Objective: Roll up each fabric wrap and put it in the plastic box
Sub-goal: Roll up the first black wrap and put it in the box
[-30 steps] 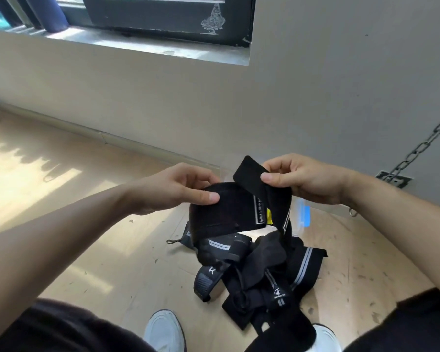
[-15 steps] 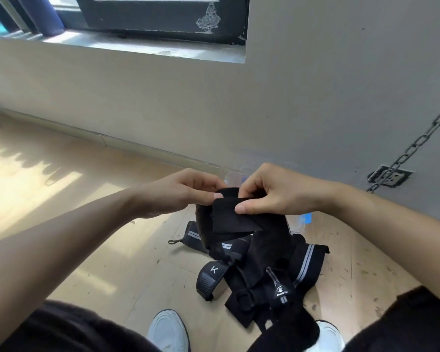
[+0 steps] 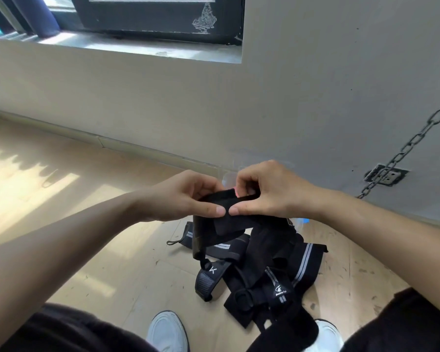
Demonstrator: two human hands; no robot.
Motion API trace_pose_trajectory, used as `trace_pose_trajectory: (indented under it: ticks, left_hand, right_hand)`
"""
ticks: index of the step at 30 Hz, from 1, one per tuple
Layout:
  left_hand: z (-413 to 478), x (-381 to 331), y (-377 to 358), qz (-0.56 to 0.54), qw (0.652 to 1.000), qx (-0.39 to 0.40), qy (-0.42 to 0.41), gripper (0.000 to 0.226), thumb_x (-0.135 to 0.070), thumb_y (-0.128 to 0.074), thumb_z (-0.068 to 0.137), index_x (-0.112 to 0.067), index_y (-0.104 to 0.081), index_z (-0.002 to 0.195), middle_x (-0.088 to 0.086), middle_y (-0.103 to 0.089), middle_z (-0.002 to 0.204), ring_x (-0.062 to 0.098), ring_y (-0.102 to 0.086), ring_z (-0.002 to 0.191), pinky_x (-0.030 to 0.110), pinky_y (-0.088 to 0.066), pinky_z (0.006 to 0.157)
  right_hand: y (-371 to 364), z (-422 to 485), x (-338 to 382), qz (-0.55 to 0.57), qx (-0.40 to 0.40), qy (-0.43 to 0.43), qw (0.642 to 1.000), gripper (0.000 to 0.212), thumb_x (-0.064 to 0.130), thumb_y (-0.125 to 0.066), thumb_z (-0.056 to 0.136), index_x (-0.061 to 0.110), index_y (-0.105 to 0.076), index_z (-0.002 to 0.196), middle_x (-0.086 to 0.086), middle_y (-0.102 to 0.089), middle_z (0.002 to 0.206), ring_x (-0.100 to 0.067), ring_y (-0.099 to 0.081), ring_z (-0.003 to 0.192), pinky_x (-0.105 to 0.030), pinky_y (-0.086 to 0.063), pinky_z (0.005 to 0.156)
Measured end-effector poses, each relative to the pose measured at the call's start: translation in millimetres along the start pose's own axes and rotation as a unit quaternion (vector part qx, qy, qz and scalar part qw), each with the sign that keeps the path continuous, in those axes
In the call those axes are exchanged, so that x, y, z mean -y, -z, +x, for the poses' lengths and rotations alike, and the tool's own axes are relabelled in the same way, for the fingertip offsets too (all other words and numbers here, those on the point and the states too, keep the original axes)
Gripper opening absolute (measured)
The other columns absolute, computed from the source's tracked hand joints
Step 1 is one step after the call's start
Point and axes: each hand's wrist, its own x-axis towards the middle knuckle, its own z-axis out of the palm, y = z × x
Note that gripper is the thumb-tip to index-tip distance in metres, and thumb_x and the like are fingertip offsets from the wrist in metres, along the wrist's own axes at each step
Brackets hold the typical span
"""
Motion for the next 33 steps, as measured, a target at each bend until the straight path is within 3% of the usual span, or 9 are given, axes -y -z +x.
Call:
trace_pose_trajectory:
  ticks: [4,6,9,14,16,19,24,31,33]
  left_hand:
    - [0,-5,0,-0.010,1.000,0.013,-0.019,0.015,0.005,-0.062,0.096,-0.007,-0.067,0.102,-0.005,-0.074,0.093,0.012,-0.069,0.090,0.022,-0.052,0.080]
    - [-1,-7,0,-0.003,1.000,0.024,-0.019,0.016,0.007,-0.061,0.096,-0.008,-0.067,0.101,-0.007,-0.074,0.089,0.009,-0.069,0.087,0.020,-0.052,0.077]
    - [-1,-8,1,-0.007,0.999,0.038,-0.007,0.015,0.006,-0.060,0.096,-0.005,-0.067,0.103,-0.005,-0.074,0.091,0.011,-0.069,0.088,0.022,-0.053,0.079]
    - [1,-12,-6,0.052,0.999,-0.009,0.004,0.012,-0.009,-0.078,0.089,-0.012,-0.071,0.097,-0.005,-0.071,0.084,0.012,-0.067,0.081,0.023,-0.051,0.072]
    - [3,-12,-11,0.089,0.996,-0.020,0.004,0.018,-0.017,-0.088,0.081,-0.016,-0.072,0.090,-0.008,-0.068,0.076,0.010,-0.065,0.072,0.023,-0.050,0.066]
    - [4,-10,-11,0.126,0.992,-0.018,0.014,0.016,-0.018,-0.086,0.082,-0.017,-0.070,0.081,-0.012,-0.064,0.067,0.006,-0.062,0.063,0.018,-0.046,0.058]
    - [4,-4,-5,0.058,0.998,-0.020,0.012,0.006,-0.017,-0.079,0.090,-0.016,-0.074,0.086,-0.006,-0.073,0.077,0.011,-0.068,0.072,0.021,-0.051,0.065]
    - [7,6,-3,0.002,1.000,-0.029,-0.003,0.040,-0.030,-0.072,0.089,0.007,-0.068,0.103,0.030,-0.070,0.095,0.029,-0.068,0.085,0.042,-0.053,0.078]
    - [8,6,-2,0.008,0.999,-0.034,-0.002,0.040,-0.031,-0.075,0.090,0.007,-0.068,0.099,0.029,-0.069,0.088,0.026,-0.067,0.081,0.039,-0.051,0.074]
  right_hand:
    - [7,-4,1,0.028,0.058,-0.010,0.998,0.046,0.035,-0.092,0.068,0.025,-0.066,0.105,0.018,-0.055,0.092,0.015,-0.052,0.079,-0.006,-0.038,0.067]
    - [5,-4,0,0.037,0.102,-0.030,0.994,0.041,0.035,-0.091,0.069,0.022,-0.070,0.102,0.010,-0.060,0.085,0.003,-0.056,0.074,-0.013,-0.042,0.063]
    - [2,-3,-2,0.072,0.108,-0.033,0.991,0.035,0.032,-0.089,0.074,0.010,-0.072,0.095,-0.012,-0.069,0.085,-0.021,-0.065,0.075,-0.042,-0.054,0.068]
    - [6,-3,-3,0.073,0.109,-0.044,0.990,0.028,0.033,-0.083,0.081,0.011,-0.075,0.097,-0.013,-0.063,0.098,-0.012,-0.061,0.083,-0.039,-0.053,0.079]
    - [3,-4,-5,0.139,0.141,-0.053,0.979,0.024,0.024,-0.079,0.085,0.006,-0.073,0.098,-0.019,-0.070,0.094,-0.030,-0.068,0.085,-0.048,-0.056,0.075]
    - [1,-6,-8,0.178,0.149,-0.054,0.971,0.014,0.017,-0.069,0.096,0.004,-0.072,0.096,-0.014,-0.071,0.083,-0.022,-0.066,0.072,-0.033,-0.051,0.064]
    - [-2,-4,-5,0.192,0.122,-0.052,0.972,0.026,0.017,-0.054,0.104,0.000,-0.067,0.089,0.000,-0.055,0.070,-0.006,-0.047,0.061,-0.017,-0.037,0.057]
    - [-5,-5,0,0.150,0.108,-0.062,0.981,0.023,0.020,-0.083,0.081,0.009,-0.068,0.095,-0.009,-0.070,0.084,-0.012,-0.064,0.072,-0.036,-0.053,0.066]
    - [-6,-4,2,0.154,0.096,-0.068,0.981,0.019,0.014,-0.081,0.080,0.007,-0.067,0.091,-0.007,-0.067,0.077,-0.012,-0.063,0.067,-0.035,-0.052,0.062]
